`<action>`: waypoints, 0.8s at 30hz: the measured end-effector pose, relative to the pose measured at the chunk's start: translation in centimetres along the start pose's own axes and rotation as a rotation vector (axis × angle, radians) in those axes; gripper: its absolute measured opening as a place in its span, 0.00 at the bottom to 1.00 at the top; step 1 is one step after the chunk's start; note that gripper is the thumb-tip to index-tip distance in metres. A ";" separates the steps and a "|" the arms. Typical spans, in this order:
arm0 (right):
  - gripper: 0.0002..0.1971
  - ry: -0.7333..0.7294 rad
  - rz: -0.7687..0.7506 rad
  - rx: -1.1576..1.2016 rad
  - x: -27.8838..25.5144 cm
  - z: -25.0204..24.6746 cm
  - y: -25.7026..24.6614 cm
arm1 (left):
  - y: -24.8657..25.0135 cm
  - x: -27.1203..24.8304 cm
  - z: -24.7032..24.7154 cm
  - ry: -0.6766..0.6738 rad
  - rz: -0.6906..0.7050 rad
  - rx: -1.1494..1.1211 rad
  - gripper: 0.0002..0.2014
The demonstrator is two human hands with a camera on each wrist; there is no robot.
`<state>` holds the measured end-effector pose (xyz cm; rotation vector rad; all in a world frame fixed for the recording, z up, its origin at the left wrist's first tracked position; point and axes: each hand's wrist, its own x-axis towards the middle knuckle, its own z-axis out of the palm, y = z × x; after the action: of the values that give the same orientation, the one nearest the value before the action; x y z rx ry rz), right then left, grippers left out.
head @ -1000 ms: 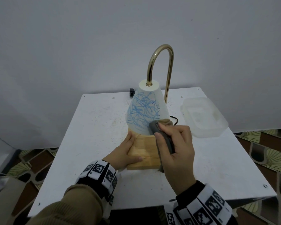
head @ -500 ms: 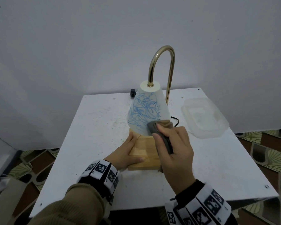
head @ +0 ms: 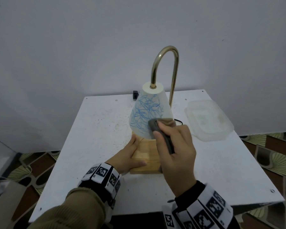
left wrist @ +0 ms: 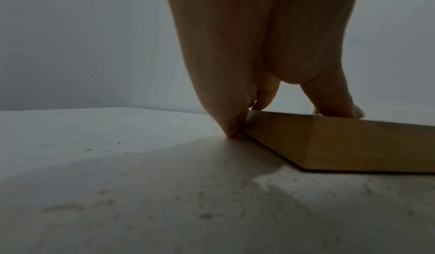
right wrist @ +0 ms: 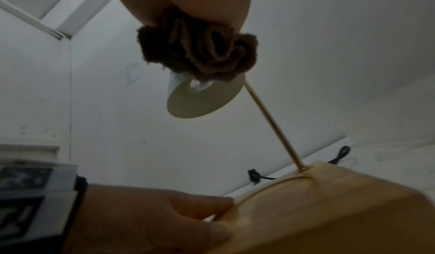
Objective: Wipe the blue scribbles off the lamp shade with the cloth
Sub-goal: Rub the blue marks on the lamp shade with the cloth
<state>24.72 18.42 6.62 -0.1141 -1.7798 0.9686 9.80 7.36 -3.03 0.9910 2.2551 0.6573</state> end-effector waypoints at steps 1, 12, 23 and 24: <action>0.10 -0.015 -0.012 -0.024 -0.5 -0.3 0.3 | 0.1 0.0 0.0 0.000 -0.006 0.017 0.53; 0.09 0.121 0.071 -0.004 1.6 -0.1 0.3 | 0.1 0.0 -0.1 -0.018 -0.001 -0.029 0.54; 0.10 0.064 0.038 -0.086 -0.3 -1.5 1.8 | 0.5 -0.2 -0.1 -0.016 -0.010 0.004 0.52; 0.11 0.094 0.055 -0.075 0.2 -1.4 1.6 | 0.5 -0.2 -0.1 -0.021 -0.010 -0.007 0.52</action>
<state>25.16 20.36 5.87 -0.2536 -1.7350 0.9209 10.05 7.51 -2.55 0.9786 2.2366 0.6479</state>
